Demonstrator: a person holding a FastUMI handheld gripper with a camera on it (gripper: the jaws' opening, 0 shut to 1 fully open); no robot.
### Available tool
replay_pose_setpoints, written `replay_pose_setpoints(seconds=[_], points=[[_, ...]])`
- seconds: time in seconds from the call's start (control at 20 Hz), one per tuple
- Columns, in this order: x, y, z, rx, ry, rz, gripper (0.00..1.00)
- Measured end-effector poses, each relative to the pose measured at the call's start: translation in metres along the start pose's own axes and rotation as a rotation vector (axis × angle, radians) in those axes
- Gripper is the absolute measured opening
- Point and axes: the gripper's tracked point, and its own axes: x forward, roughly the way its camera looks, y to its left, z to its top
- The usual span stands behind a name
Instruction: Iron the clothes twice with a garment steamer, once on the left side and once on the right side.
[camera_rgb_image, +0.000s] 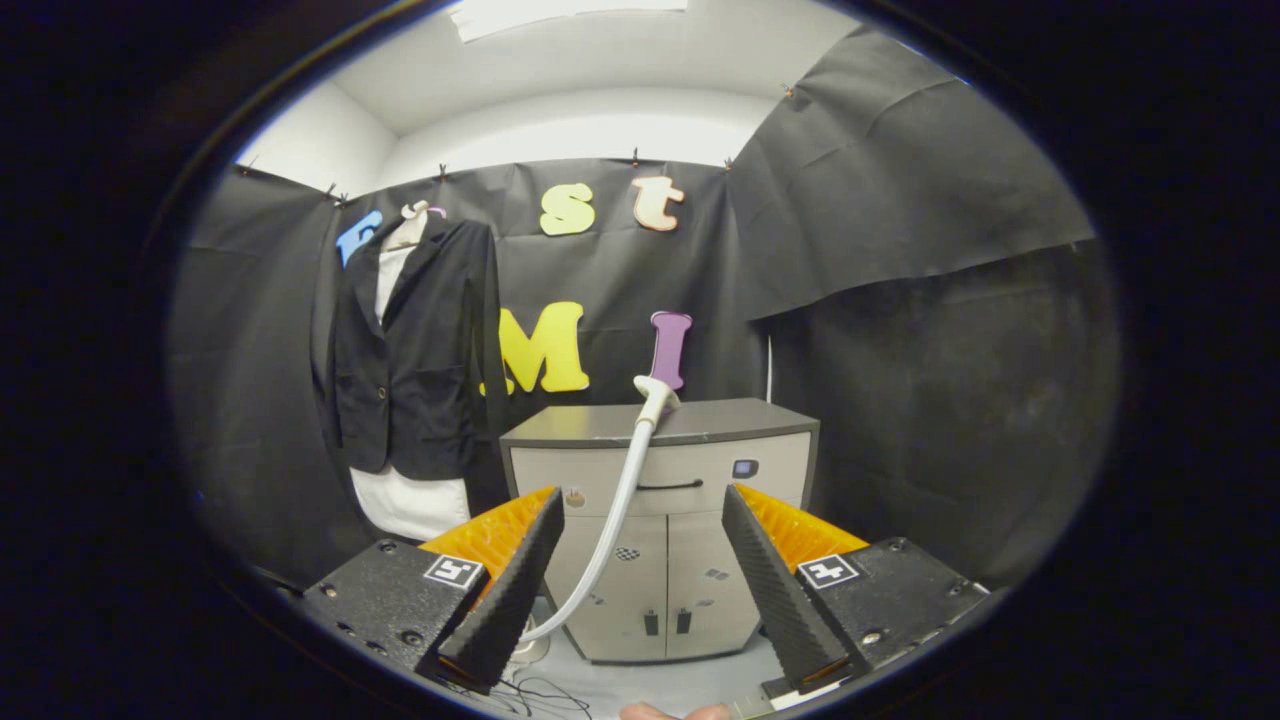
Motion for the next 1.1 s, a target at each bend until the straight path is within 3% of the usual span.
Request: replay_pose_setpoints(seconds=[0.45, 0.85, 1.1], points=[[-0.013, 0.033, 0.002, 0.02, -0.008, -0.082, 0.99], [0.019, 0.076, 0.019, 0.015, -0.002, -0.079, 0.99], [0.063, 0.063, 0.029, 0.005, -0.003, -0.082, 0.99]])
